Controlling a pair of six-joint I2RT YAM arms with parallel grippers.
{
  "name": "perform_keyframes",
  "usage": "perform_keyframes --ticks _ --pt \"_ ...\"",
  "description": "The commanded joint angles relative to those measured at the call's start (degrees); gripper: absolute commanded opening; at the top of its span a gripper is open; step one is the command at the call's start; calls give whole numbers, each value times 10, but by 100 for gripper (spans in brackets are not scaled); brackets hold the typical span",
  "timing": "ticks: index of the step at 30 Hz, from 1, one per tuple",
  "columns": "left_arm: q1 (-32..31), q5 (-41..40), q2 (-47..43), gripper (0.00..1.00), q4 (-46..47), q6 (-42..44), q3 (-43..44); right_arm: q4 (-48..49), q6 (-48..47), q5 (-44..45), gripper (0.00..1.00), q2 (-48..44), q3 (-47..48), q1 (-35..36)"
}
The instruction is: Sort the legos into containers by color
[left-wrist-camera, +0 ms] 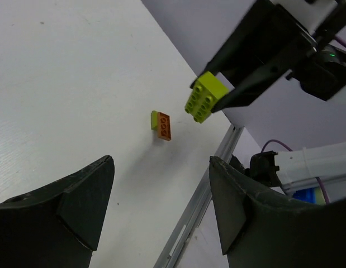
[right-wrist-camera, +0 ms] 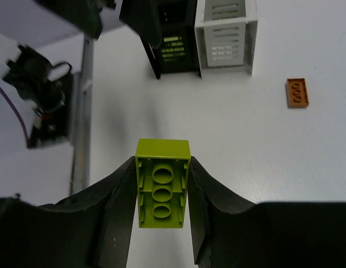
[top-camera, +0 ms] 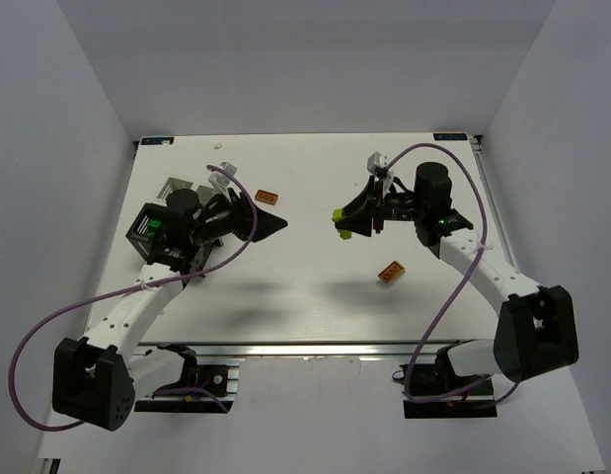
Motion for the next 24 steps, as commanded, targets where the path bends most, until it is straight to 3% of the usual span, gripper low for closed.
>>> perform_keyframes --ticks 1,3,5,10,17,24 --pt "-27 17 -35 78 51 16 -10 358 375 -36 0 26 -29 0" --pt "-35 16 -39 78 61 19 -16 488 520 -18 0 58 -34 4" --pt "-47 16 -42 78 74 17 -23 592 598 7 0 92 -35 6" --pt "-57 3 -48 79 88 20 -33 744 789 40 0 160 -23 30" --pt "-64 -29 -42 79 60 49 -30 832 883 52 0 230 10 65" --pt "-71 -27 -22 79 66 46 -32 853 899 54 0 253 36 112"
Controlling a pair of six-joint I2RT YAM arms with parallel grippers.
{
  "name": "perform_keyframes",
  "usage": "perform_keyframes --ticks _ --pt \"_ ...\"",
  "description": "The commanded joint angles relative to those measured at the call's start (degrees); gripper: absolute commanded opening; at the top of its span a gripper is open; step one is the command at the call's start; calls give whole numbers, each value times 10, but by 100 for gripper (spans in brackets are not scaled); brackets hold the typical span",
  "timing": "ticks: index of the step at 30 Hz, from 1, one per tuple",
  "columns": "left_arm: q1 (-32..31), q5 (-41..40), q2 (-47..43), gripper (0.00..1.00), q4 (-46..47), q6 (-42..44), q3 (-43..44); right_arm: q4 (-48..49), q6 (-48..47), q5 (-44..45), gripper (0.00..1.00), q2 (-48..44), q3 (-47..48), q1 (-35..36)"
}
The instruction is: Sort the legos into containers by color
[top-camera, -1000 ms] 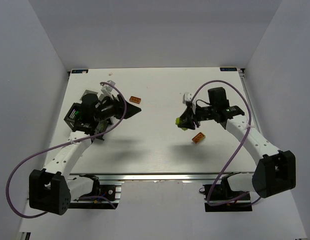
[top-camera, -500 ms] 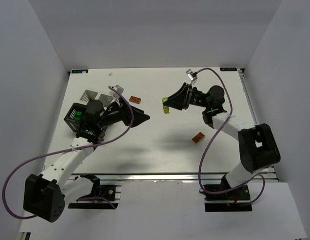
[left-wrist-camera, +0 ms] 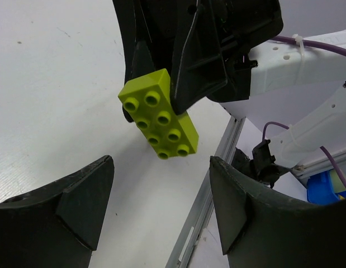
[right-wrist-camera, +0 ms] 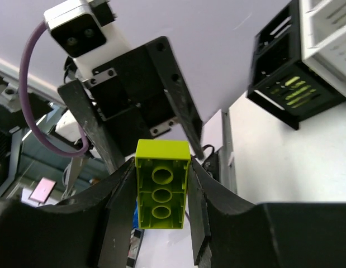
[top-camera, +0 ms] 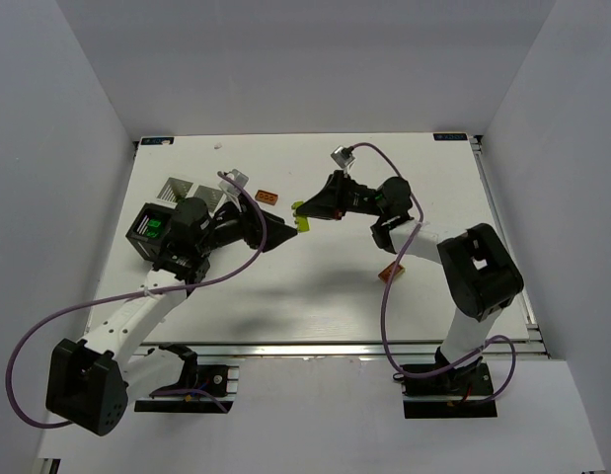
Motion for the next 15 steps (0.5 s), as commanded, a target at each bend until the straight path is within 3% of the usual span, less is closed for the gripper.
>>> perform_keyframes --ticks 1,11,15 --pt "-7 0 4 79 7 8 -4 173 26 8 0 3 35 19" --pt "-10 20 6 78 24 -6 -7 176 25 -6 0 29 62 50" --pt "-11 31 8 71 27 -11 -6 181 25 -9 0 36 70 54"
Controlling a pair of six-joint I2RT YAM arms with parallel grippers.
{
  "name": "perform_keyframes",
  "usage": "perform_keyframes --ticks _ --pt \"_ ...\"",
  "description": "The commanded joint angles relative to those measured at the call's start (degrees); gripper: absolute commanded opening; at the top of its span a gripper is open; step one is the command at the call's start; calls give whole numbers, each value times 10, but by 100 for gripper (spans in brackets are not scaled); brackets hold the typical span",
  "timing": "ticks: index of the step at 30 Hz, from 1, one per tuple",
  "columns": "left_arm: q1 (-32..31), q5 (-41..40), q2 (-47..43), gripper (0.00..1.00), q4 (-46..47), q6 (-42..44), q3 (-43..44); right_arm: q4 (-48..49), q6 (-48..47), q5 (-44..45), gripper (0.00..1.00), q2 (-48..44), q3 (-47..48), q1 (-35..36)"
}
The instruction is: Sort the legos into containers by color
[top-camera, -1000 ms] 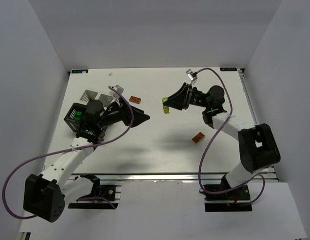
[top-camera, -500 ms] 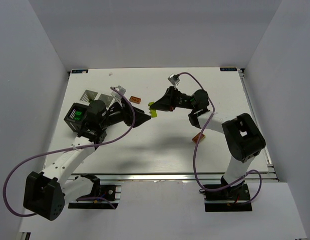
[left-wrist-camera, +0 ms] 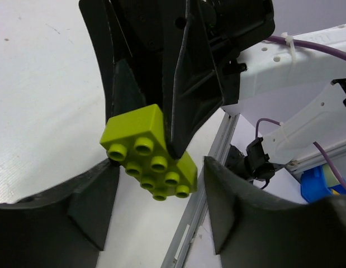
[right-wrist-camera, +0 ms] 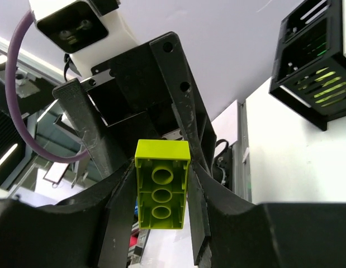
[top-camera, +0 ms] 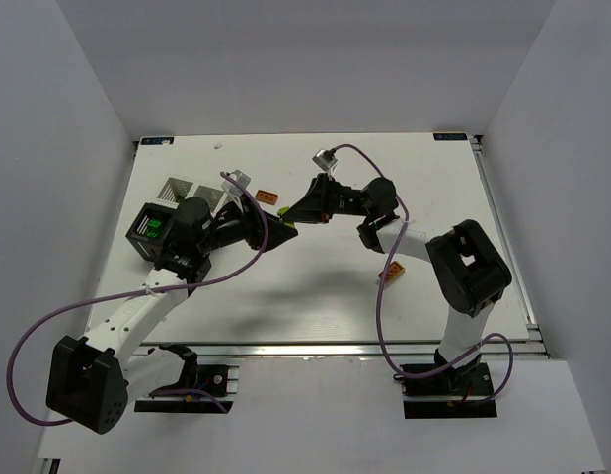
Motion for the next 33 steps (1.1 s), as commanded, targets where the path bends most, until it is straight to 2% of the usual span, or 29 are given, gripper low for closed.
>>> perform_keyframes --ticks 1,4,10,13,16,18,19,21,22,24,25,29,31,32,33 --pt "-4 23 1 66 17 -6 -5 169 5 -7 0 4 29 5" --pt "-4 38 9 52 16 -13 2 163 -6 -9 0 4 34 6" --pt "-8 71 21 38 18 -24 9 156 -23 -17 0 17 57 1" --pt "-8 80 20 26 24 -27 10 168 -25 -25 6 21 64 1" --pt "-8 81 17 19 16 -22 14 188 -27 -37 30 21 66 1" --pt "-8 77 15 14 -1 -8 20 192 -32 -45 59 18 67 -3" --pt "-8 74 14 13 -7 -3 21 191 -42 -48 89 12 64 -4" --pt "-8 69 10 11 -20 7 26 177 -58 -50 89 3 59 -12" --pt "-8 65 9 6 -25 11 28 154 -79 -50 90 -7 51 -16" --pt "-8 53 5 5 -40 24 31 129 -109 -50 89 -18 41 -29" --pt "-7 49 5 5 -45 31 33 84 -129 -50 89 -29 37 -35" --pt "1 26 0 1 -78 57 46 -18 -265 -41 89 -70 -10 -68" --pt "14 -1 -3 0 -99 65 52 -47 -306 -32 89 -103 -29 -80" --pt "20 -12 -3 0 -106 72 53 -92 -330 -28 89 -117 -38 -92" --pt "32 -27 -2 0 -126 77 56 -127 -399 -13 89 -133 -53 -97"
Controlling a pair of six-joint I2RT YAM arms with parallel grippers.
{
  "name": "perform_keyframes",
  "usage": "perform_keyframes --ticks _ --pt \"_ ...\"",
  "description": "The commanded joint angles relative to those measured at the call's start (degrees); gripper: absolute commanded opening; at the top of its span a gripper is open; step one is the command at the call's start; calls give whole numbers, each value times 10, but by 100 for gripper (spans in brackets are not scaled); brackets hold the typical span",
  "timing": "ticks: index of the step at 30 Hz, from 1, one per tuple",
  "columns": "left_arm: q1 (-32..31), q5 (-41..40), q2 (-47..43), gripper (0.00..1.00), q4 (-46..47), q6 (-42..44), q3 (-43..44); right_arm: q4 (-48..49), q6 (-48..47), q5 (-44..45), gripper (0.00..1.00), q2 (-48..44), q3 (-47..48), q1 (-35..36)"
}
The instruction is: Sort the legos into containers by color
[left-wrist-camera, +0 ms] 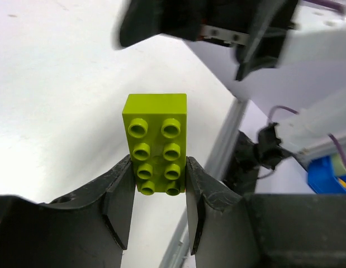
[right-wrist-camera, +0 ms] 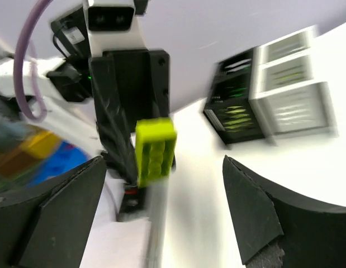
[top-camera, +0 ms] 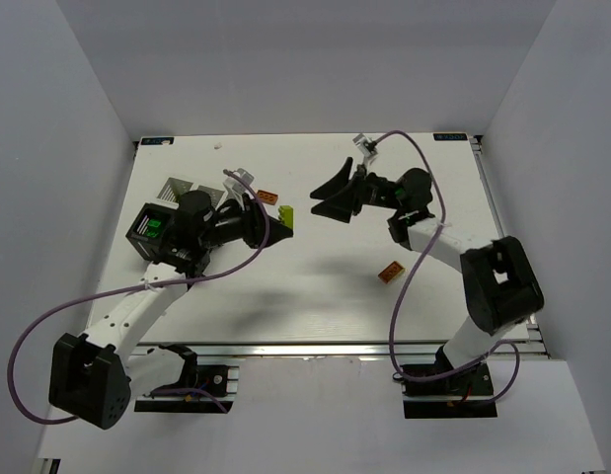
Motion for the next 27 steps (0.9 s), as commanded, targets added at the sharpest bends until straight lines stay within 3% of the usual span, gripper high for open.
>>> perform_keyframes --ticks 1,2,3,6,7,9,10,11,12,20,24,27 --pt "32 -74 -12 0 -56 38 34 -113 -198 36 89 -88 -27 -20" --pt "43 -91 -9 0 -68 44 38 -221 -257 54 89 -114 -31 -21" --pt "70 -109 -4 0 -81 45 43 -282 -379 101 89 -136 -39 -21" --pt "137 -198 20 0 -135 39 61 -310 -443 151 89 -230 -107 -26" --pt "152 -241 28 0 -145 35 75 -312 -462 150 89 -270 -124 -32" --pt "179 -290 54 0 -184 38 94 -345 -507 42 85 -302 -145 -39" --pt "184 -307 62 0 -194 40 103 -364 -551 0 72 -330 -152 -42" --pt "189 -339 74 0 -203 45 120 -388 -567 -27 24 -343 -152 -42" --pt "191 -357 79 0 -210 46 125 -409 -568 -62 0 -354 -152 -42" --pt "194 -570 114 0 -183 93 167 -643 -722 -129 0 -428 -120 -42" --pt "196 -686 140 0 -147 132 181 -649 -726 -154 0 -469 -145 -47" --pt "203 -707 180 0 -149 156 211 -659 -723 -183 0 -477 -139 -64"
